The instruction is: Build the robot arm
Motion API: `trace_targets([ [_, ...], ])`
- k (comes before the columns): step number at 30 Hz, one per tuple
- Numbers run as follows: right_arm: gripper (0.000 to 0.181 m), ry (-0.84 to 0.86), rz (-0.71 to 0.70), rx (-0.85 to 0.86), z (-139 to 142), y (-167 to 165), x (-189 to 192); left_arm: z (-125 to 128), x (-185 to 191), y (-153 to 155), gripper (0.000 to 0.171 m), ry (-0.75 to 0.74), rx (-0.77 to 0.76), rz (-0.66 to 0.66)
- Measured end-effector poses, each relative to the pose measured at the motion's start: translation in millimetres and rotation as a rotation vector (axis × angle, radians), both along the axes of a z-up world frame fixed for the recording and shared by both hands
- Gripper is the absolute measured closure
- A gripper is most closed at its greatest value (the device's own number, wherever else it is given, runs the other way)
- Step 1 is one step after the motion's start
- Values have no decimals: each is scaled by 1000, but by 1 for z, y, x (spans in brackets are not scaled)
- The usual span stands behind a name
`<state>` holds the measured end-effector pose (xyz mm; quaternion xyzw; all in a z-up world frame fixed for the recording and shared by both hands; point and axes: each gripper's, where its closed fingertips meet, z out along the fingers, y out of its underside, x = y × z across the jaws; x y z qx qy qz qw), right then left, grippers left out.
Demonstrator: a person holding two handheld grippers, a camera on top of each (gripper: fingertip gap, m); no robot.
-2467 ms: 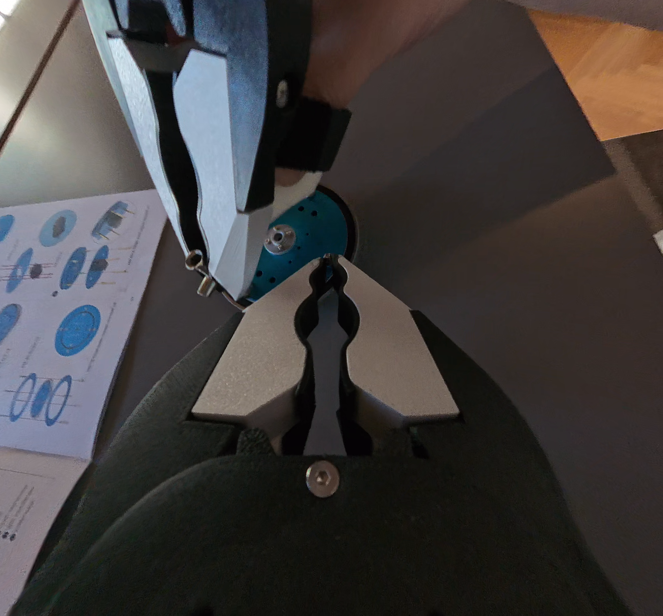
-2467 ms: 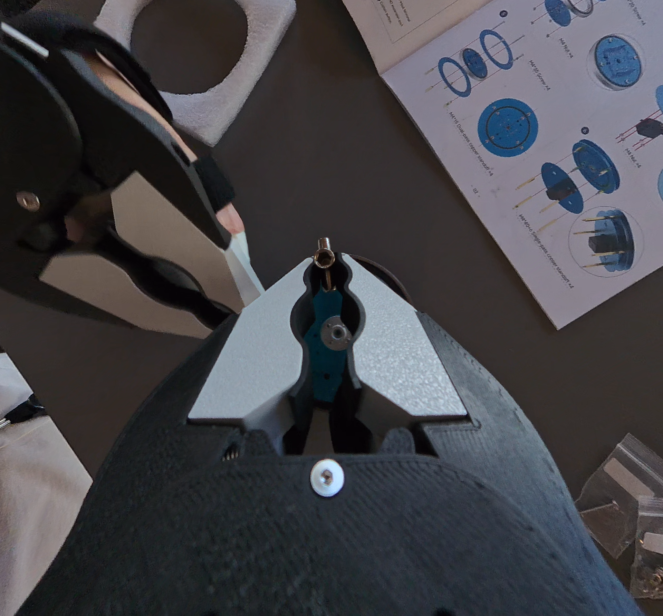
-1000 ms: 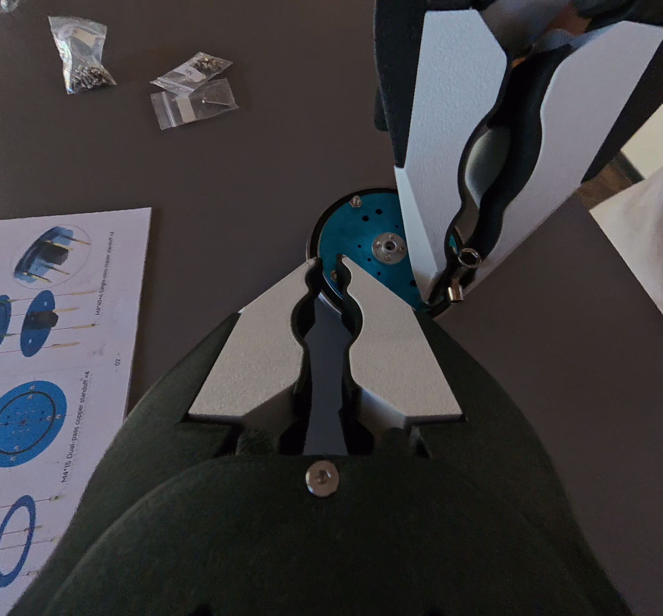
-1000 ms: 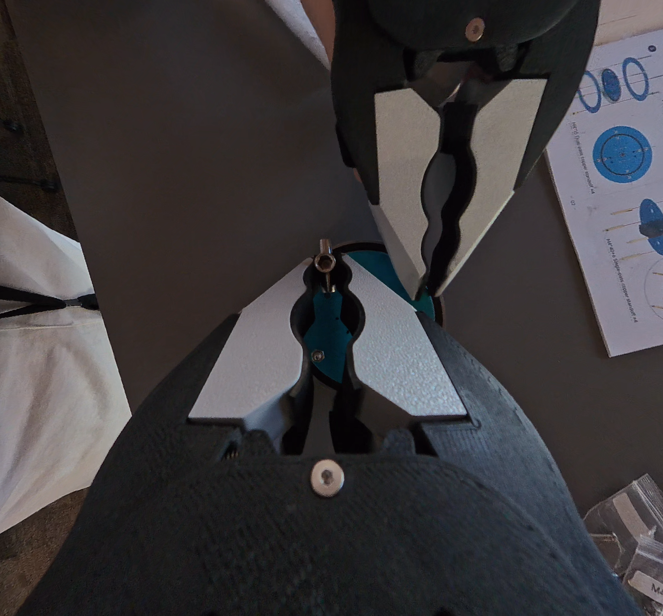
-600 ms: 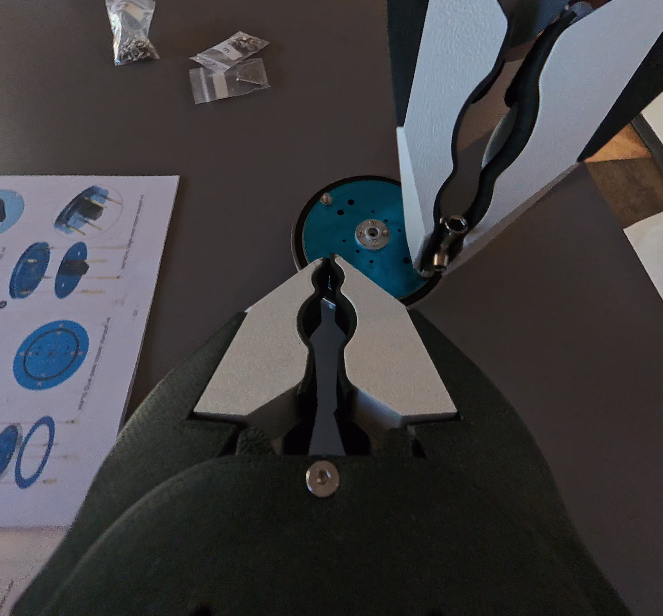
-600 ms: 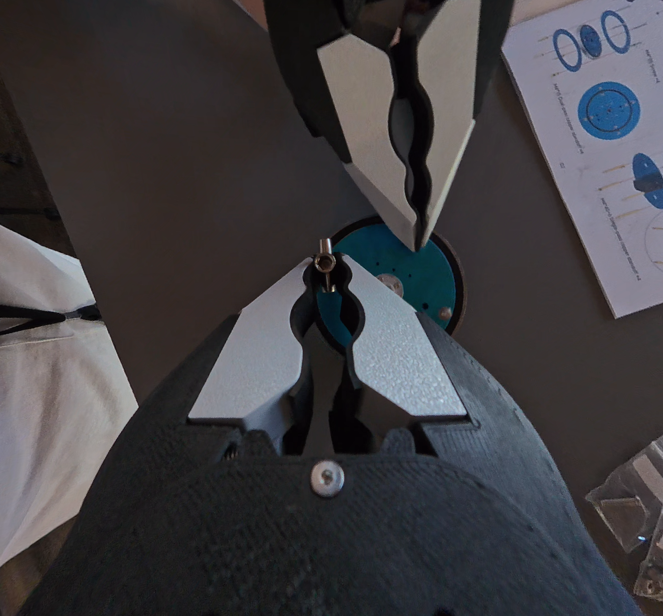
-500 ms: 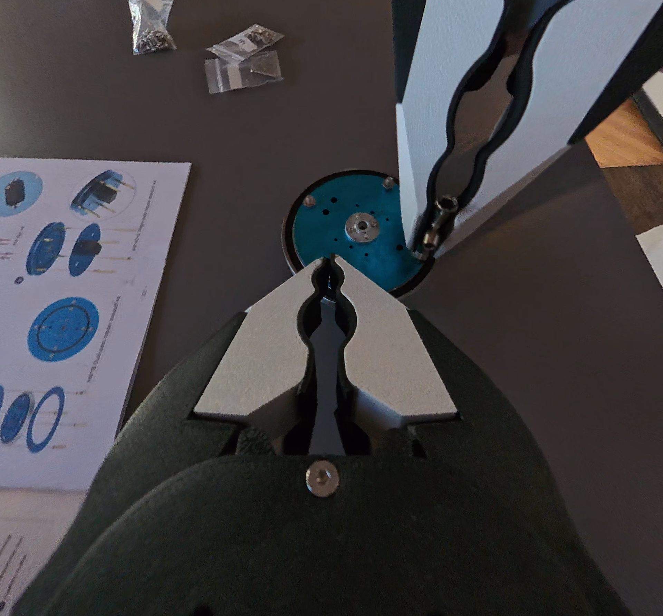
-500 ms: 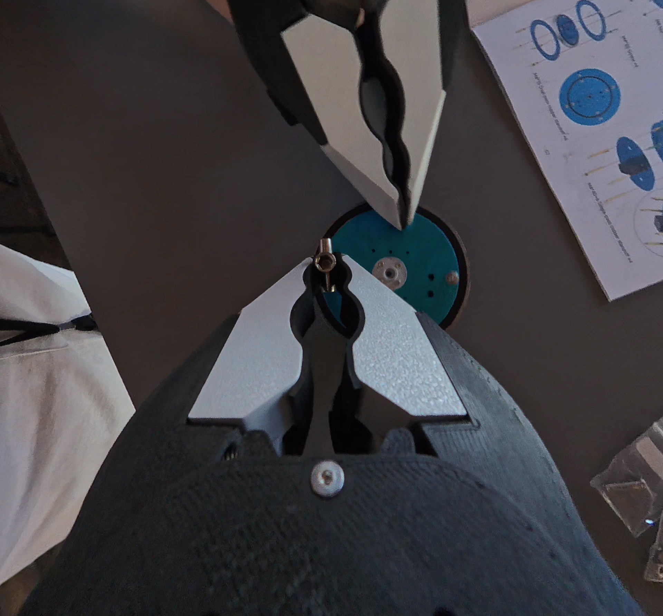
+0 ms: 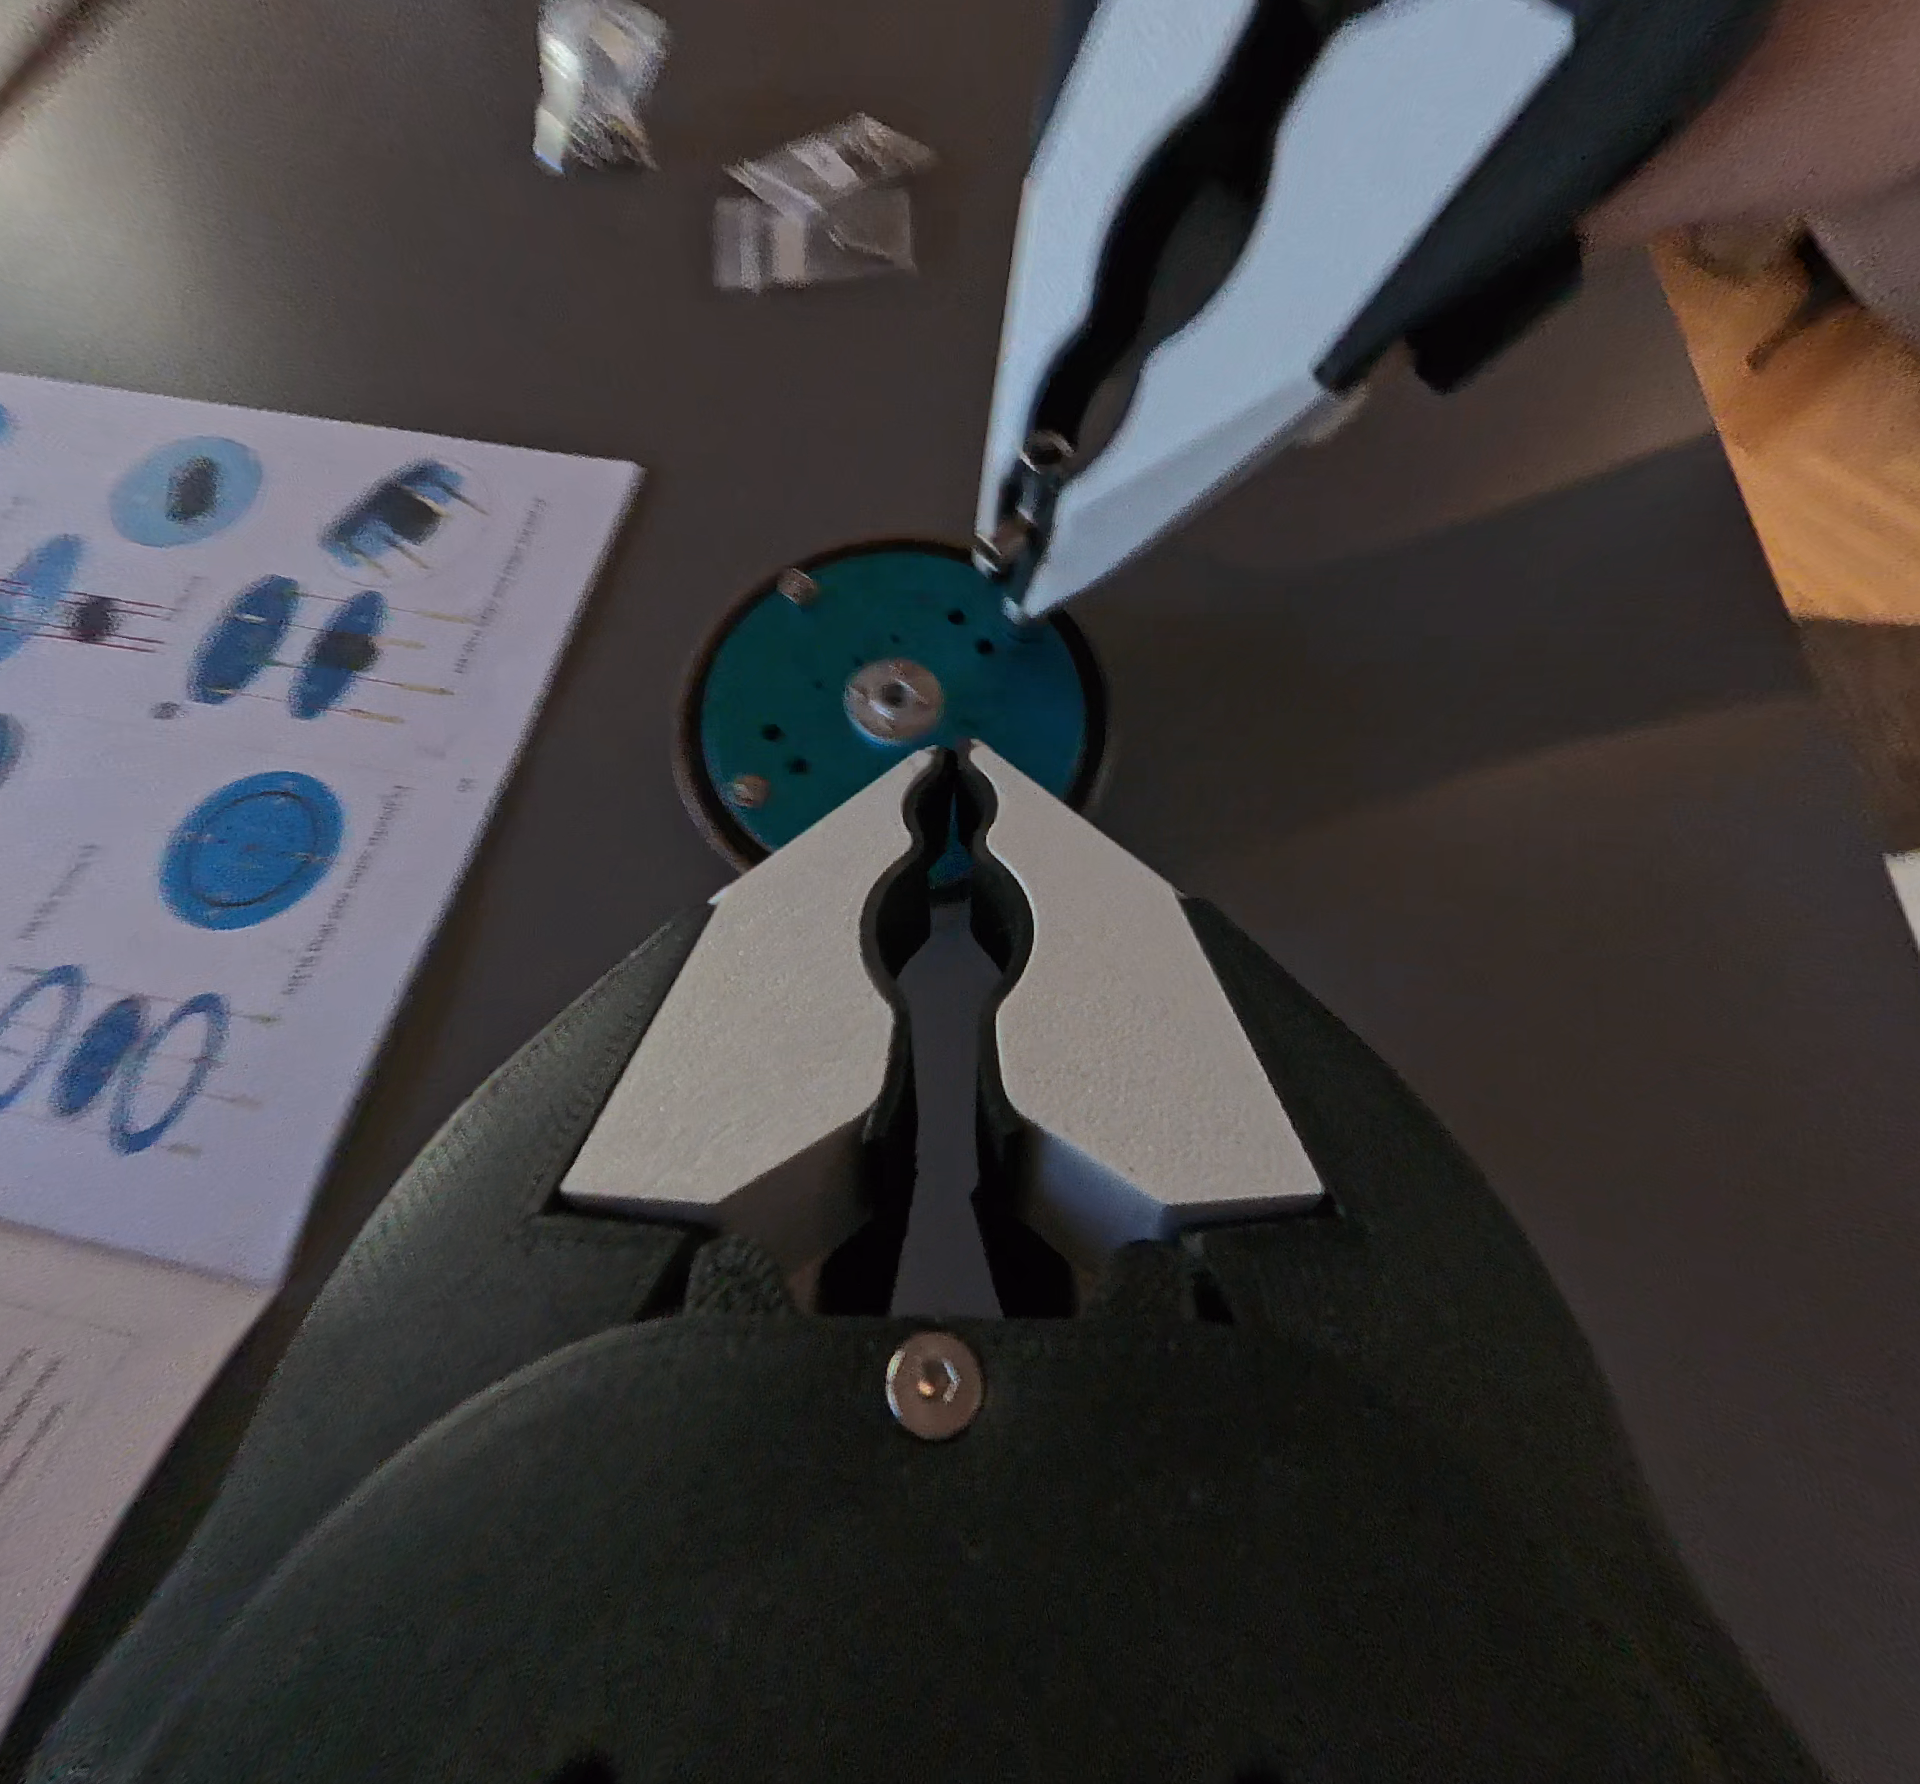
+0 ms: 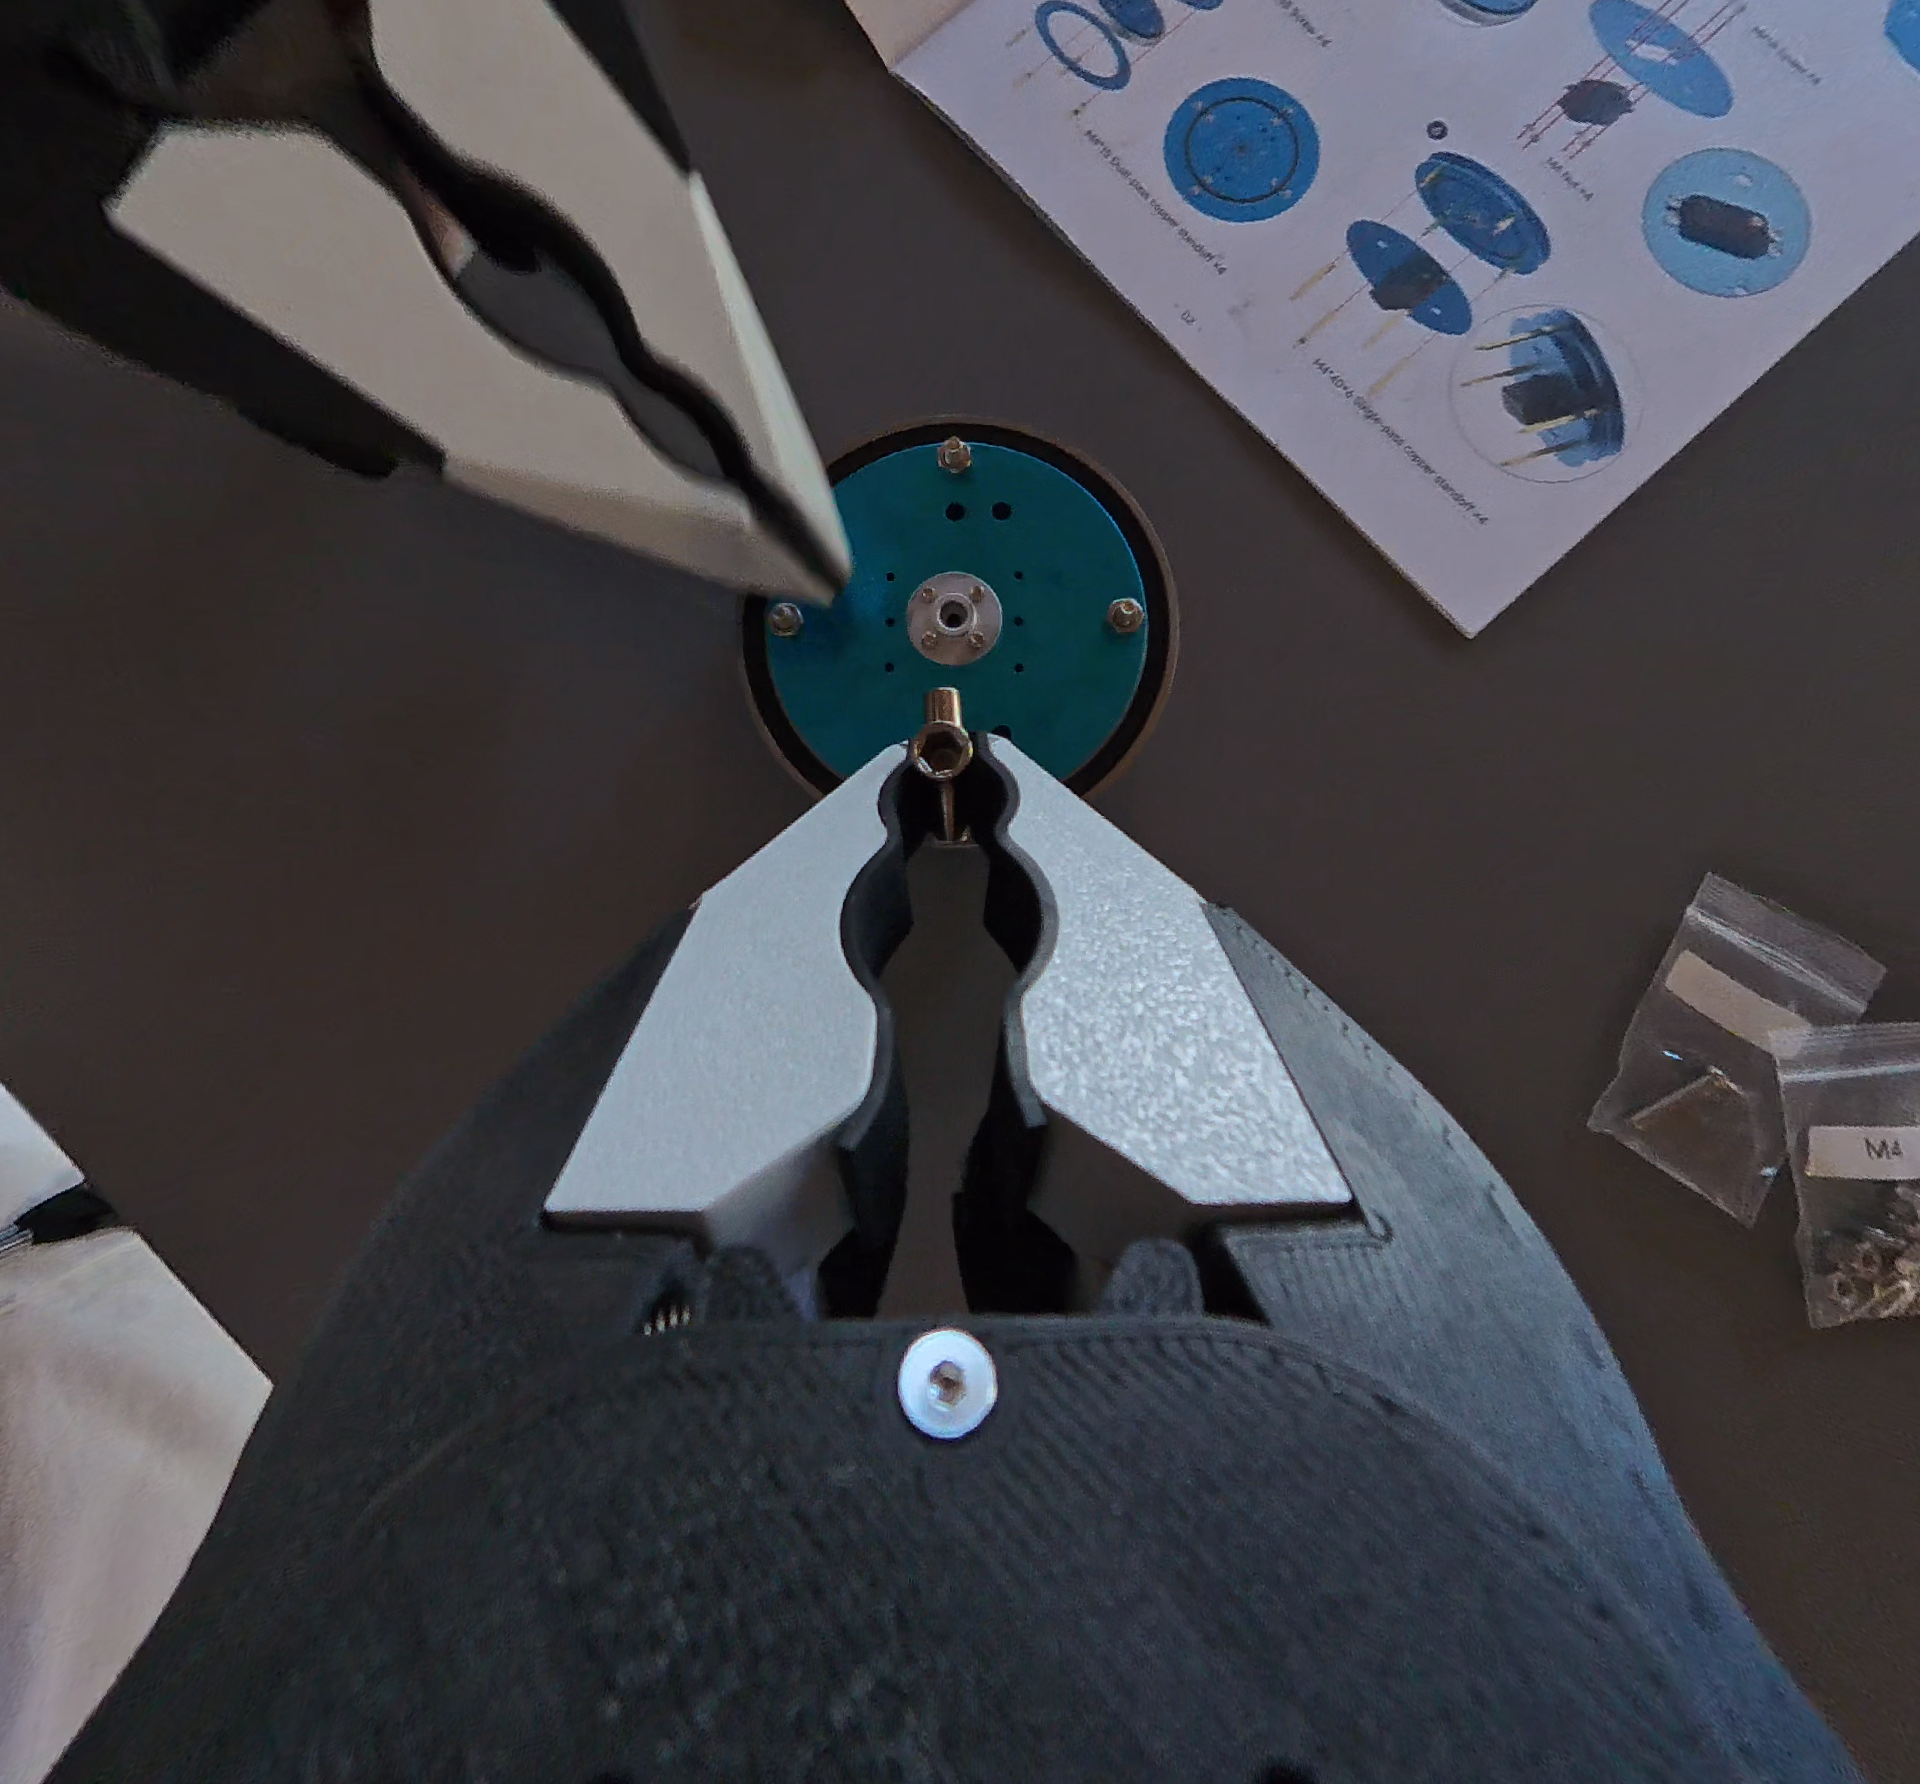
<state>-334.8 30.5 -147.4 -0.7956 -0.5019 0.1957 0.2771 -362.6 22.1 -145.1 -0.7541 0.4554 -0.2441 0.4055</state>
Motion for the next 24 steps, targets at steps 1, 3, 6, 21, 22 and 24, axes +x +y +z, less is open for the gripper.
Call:
trace_targets([
  [1, 174, 2, 1, -5, 0, 0, 0, 12, -5, 9, 171, -52, 35, 41],
  [3, 174, -2, 5, -3, 0, 0, 0, 31, -17, 26, 169, -141, 66, 83],
  [6, 174, -12, -1, -5, 0, 1, 1, 6, -26, 31, 152, -70, -64, 47],
  [21, 174, -26, -87, -3, 0, 19, 10, -11, -10, 37, 171, 85, -28, 29],
  [22, 174, -21, -100, -2, 0, 21, 11, -11, -10, 36, 171, 87, -38, 43],
  [24, 174, -10, -128, -8, 0, 25, 12, -12, -9, 32, 171, 83, -55, 67],
])
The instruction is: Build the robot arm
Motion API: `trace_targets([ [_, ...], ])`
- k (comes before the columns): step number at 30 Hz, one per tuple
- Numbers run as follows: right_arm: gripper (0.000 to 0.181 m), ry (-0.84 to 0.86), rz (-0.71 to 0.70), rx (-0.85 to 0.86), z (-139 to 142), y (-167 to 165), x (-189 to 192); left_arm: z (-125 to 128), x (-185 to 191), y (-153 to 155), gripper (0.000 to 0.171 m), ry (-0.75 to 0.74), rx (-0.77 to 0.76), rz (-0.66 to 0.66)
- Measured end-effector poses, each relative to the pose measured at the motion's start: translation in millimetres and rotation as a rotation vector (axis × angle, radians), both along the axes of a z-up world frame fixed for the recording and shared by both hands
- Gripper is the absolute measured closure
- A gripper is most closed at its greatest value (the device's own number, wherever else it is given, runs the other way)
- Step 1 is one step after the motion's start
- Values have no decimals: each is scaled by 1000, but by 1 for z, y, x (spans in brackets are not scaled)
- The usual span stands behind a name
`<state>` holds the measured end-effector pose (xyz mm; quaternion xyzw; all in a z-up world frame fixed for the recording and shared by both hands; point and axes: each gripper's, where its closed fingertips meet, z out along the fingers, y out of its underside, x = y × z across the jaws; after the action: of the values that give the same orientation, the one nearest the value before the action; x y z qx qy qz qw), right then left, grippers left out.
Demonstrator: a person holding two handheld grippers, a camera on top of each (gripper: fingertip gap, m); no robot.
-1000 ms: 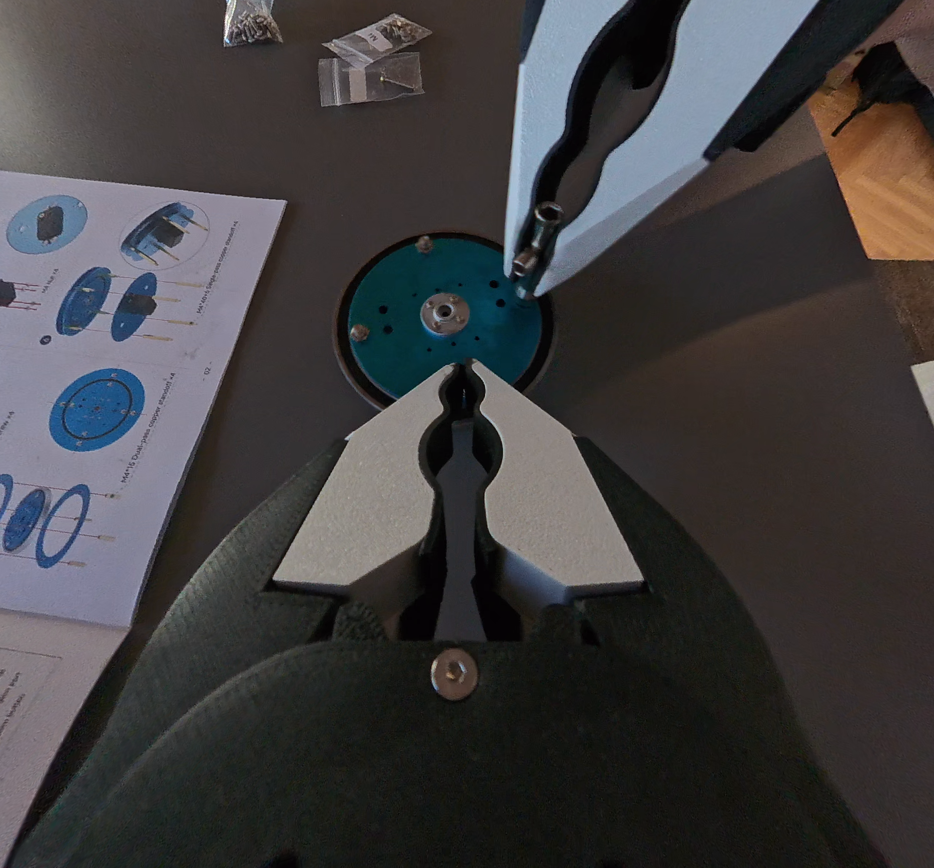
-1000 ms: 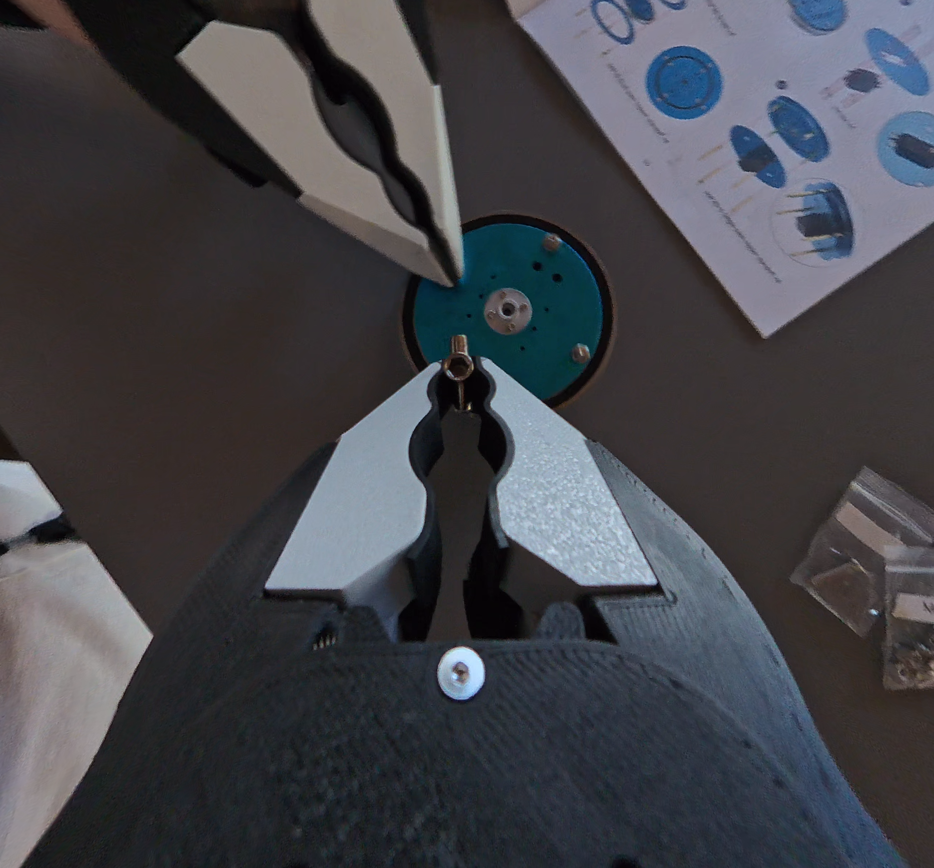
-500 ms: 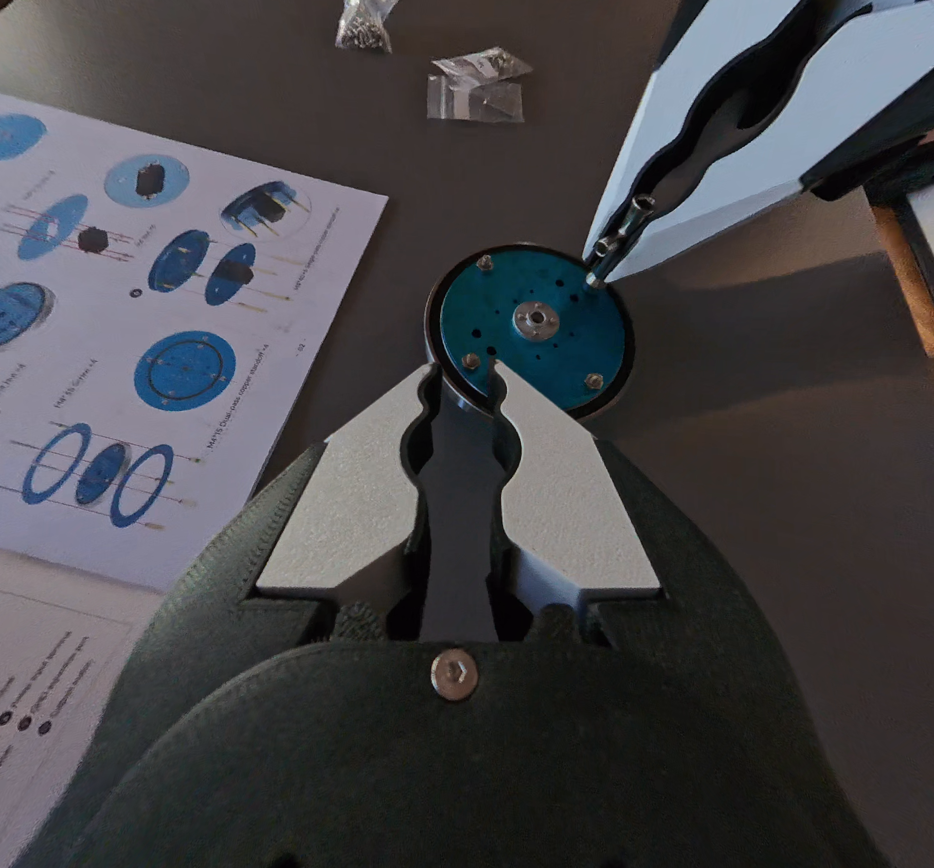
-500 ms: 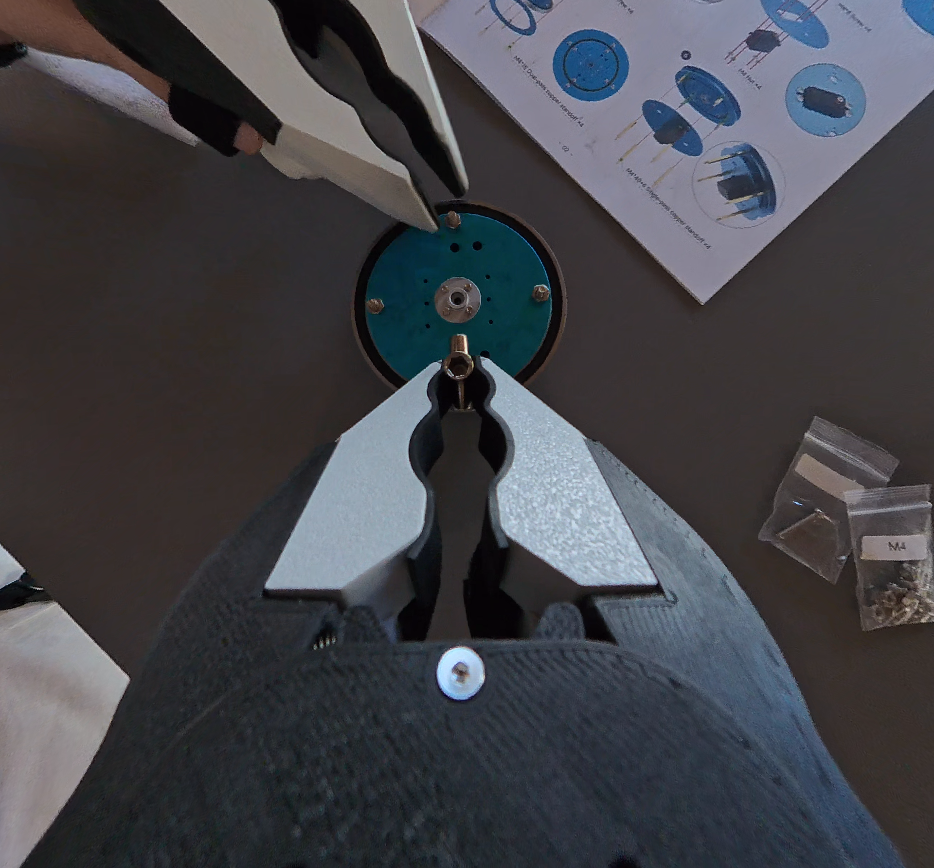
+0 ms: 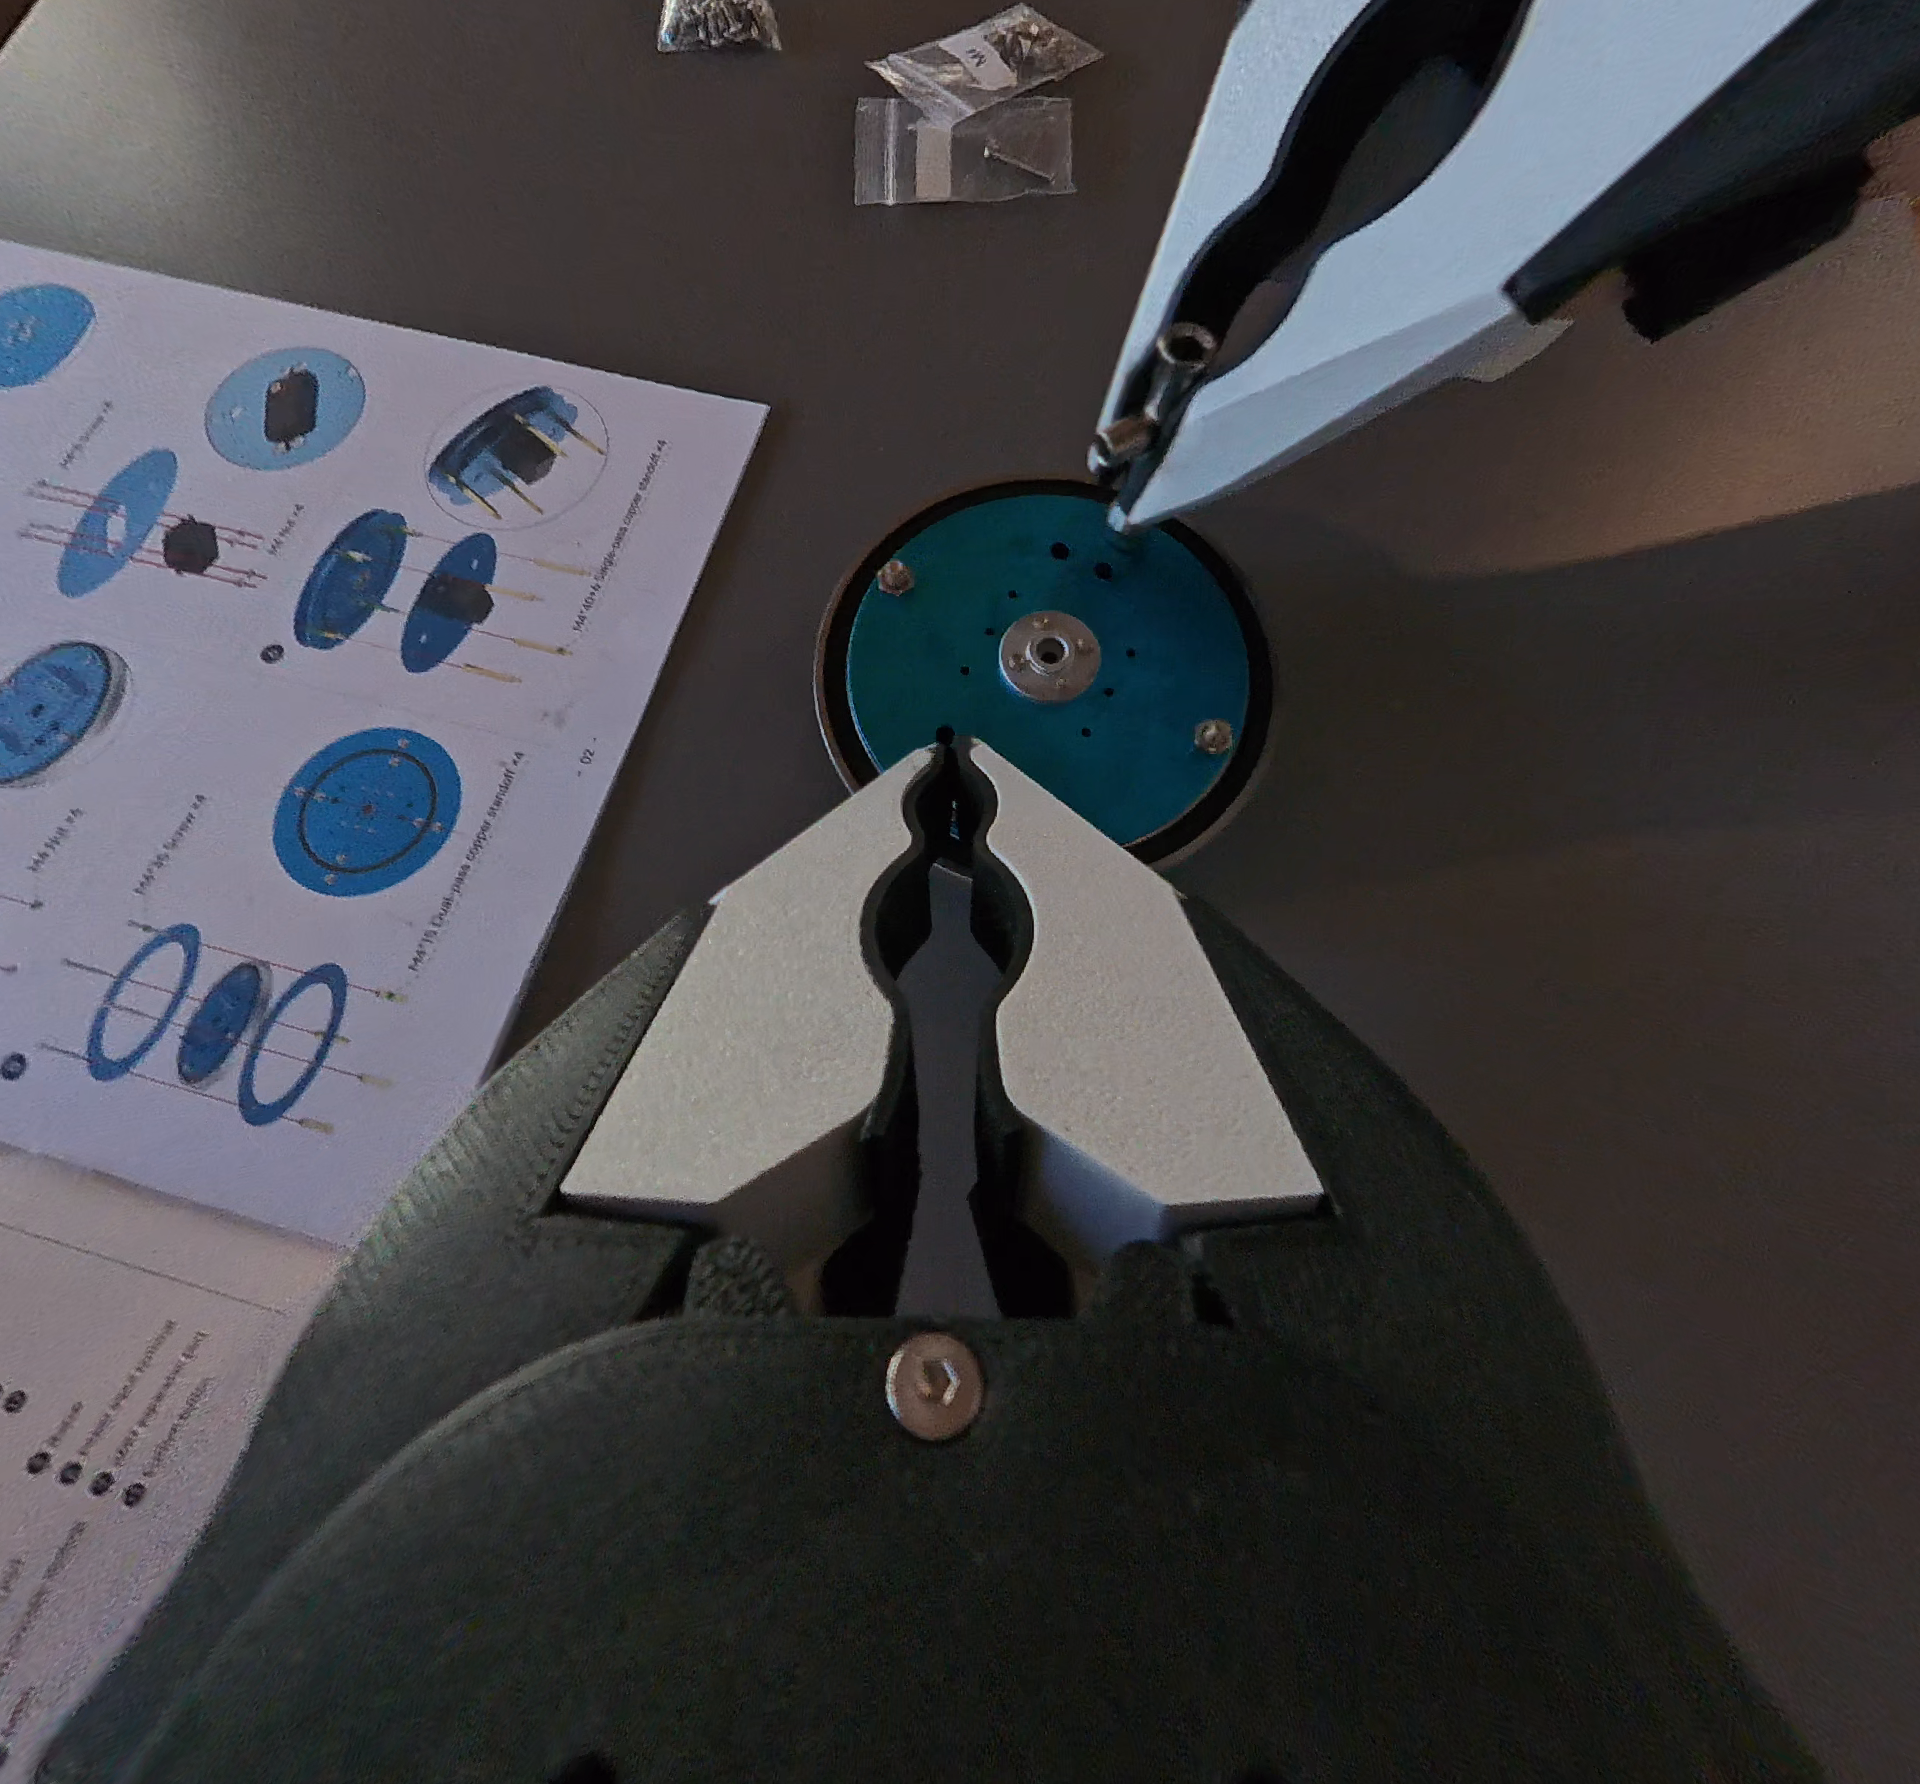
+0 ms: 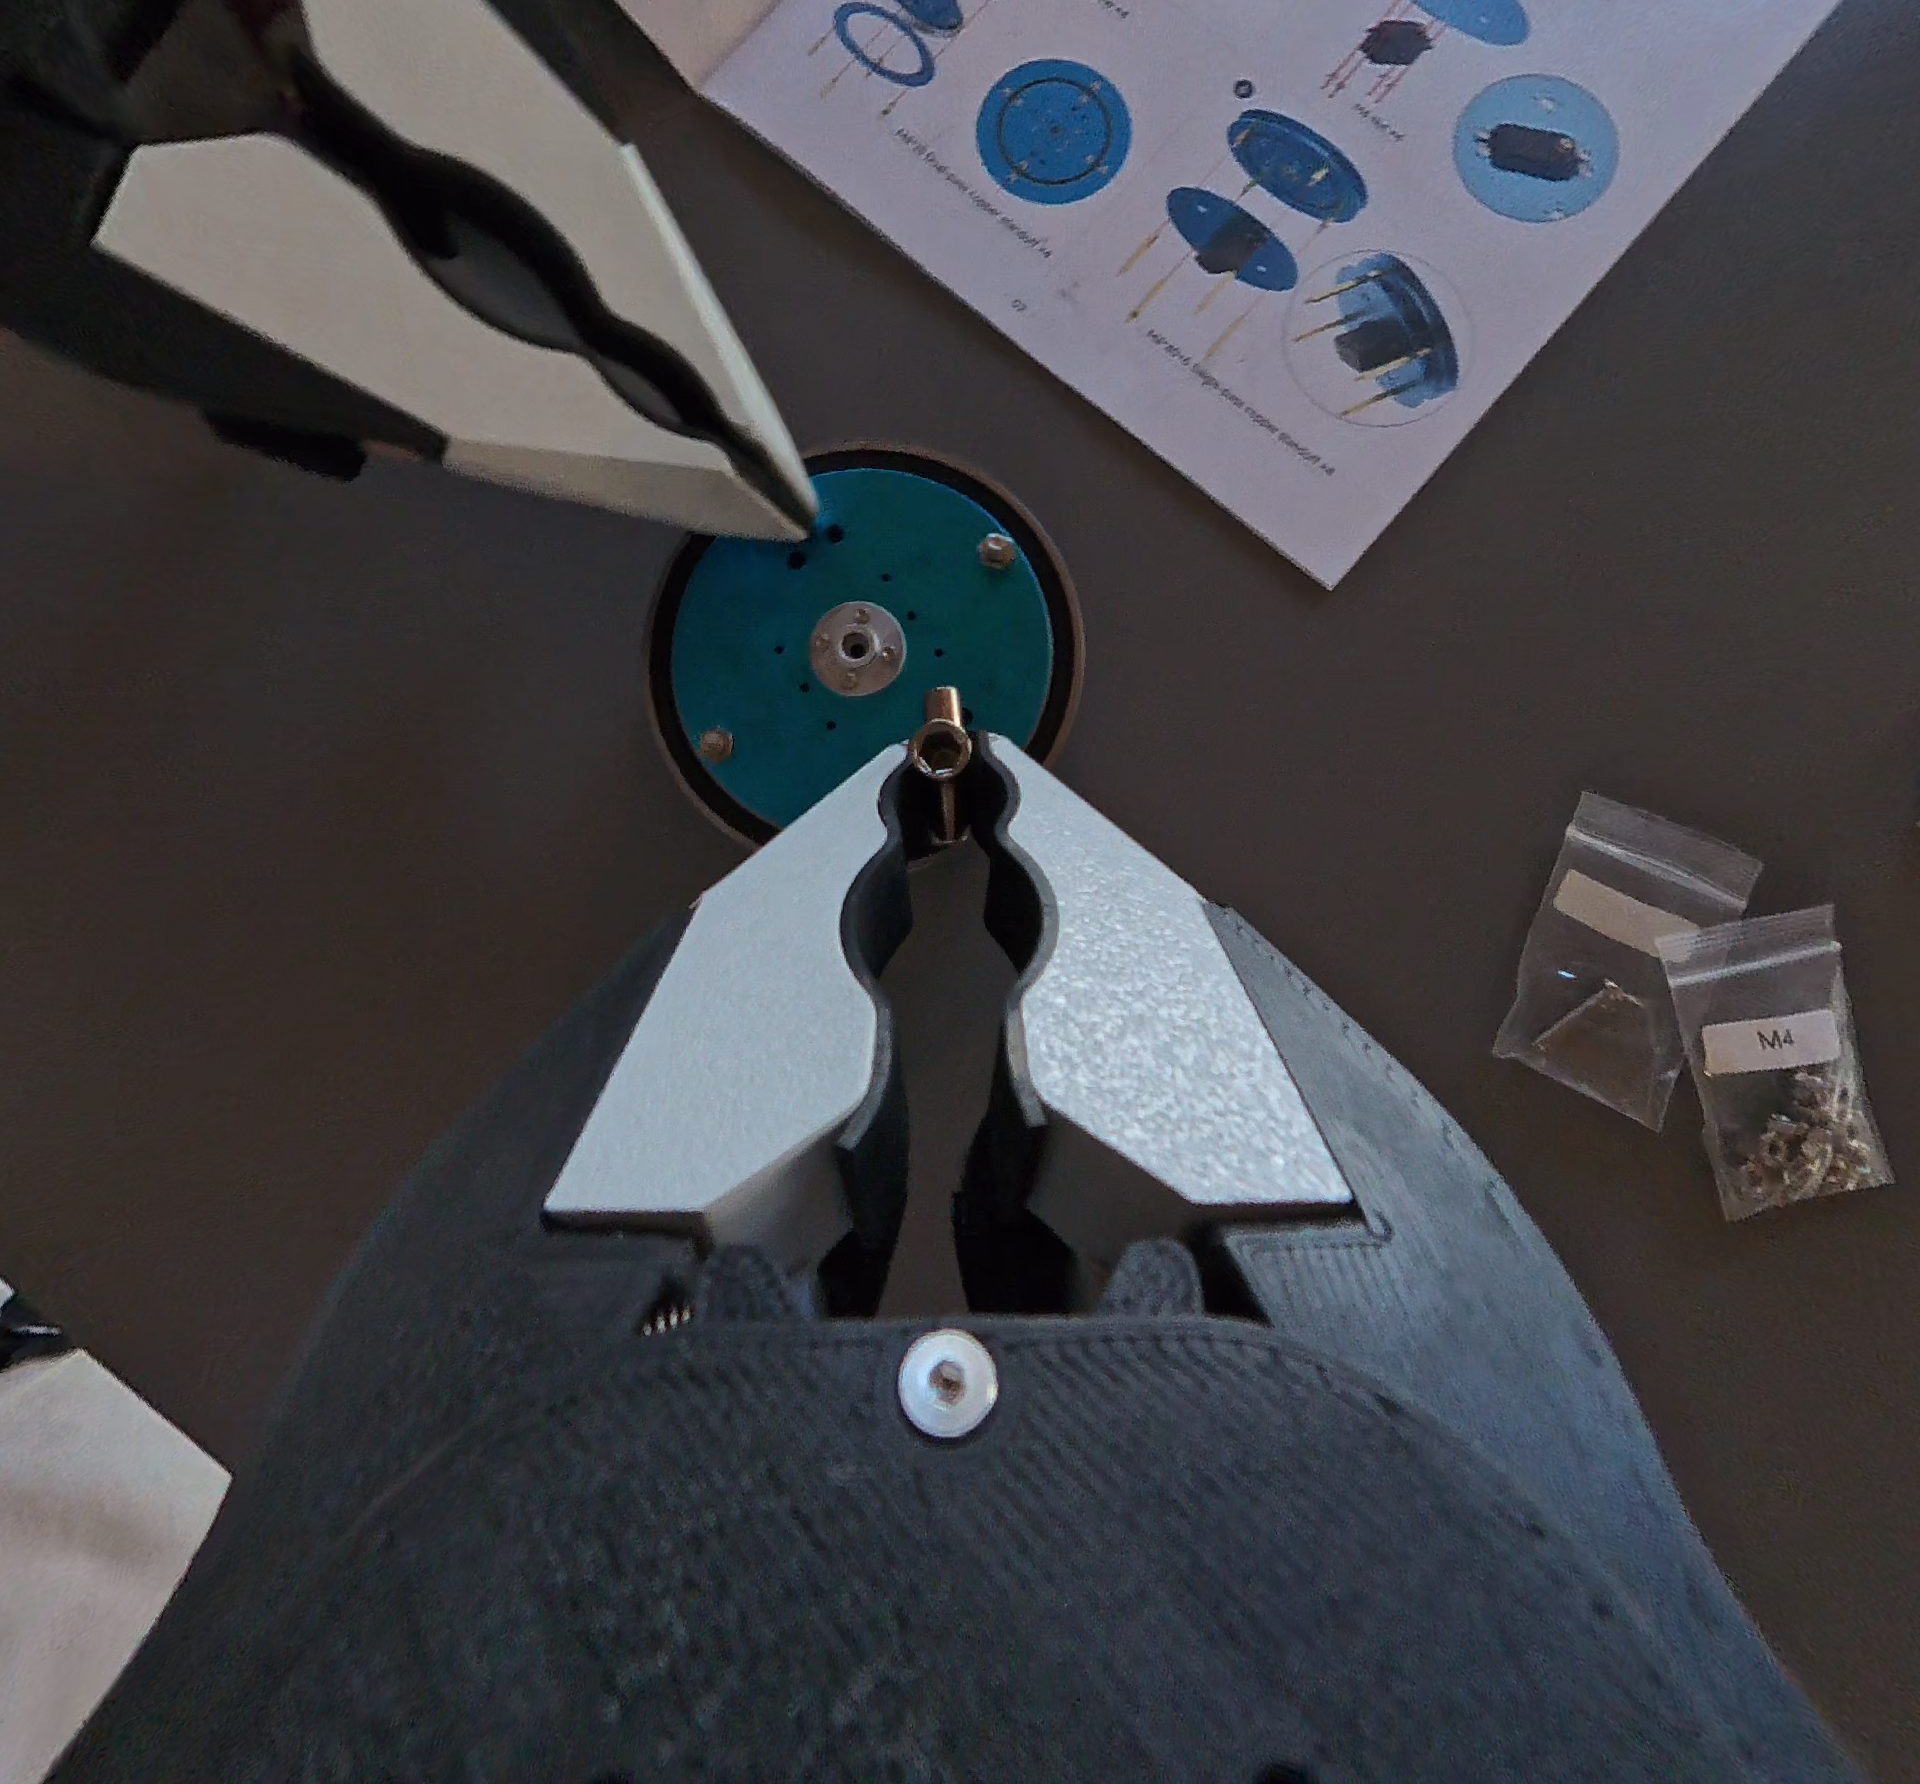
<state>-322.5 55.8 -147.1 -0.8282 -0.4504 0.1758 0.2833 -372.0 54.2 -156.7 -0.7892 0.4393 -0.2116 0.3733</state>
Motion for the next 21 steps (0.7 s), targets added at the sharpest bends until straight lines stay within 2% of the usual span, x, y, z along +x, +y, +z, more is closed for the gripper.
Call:
trace_targets([
  [4, 174, -8, -65, 19, 0, 11, 2, 0, 7, -13, 171, -30, -35, 26],
  [8, 174, -13, -117, 20, 0, 17, 2, 2, 18, -23, 171, -82, -75, -7],
  [11, 174, -24, -117, 21, 0, 17, 1, 19, 11, -1, 171, -172, -28, 25],
  [13, 174, -34, -111, 22, 0, 17, 1, 19, 8, 13, 154, -204, -68, 21],
  [15, 174, -37, -109, 17, 0, 17, 1, 13, 12, 22, 149, -224, -113, 3],
  [17, 174, -36, -114, 11, 0, 17, 1, 5, 15, 27, 148, -211, -116, 8],
  [19, 174, -34, -120, 6, 0, 18, 1, -2, 18, 28, 155, -170, -101, 0],
  [21, 174, -31, -132, 6, 0, 18, 1, -1, 17, 30, 157, -157, -76, 23],
])
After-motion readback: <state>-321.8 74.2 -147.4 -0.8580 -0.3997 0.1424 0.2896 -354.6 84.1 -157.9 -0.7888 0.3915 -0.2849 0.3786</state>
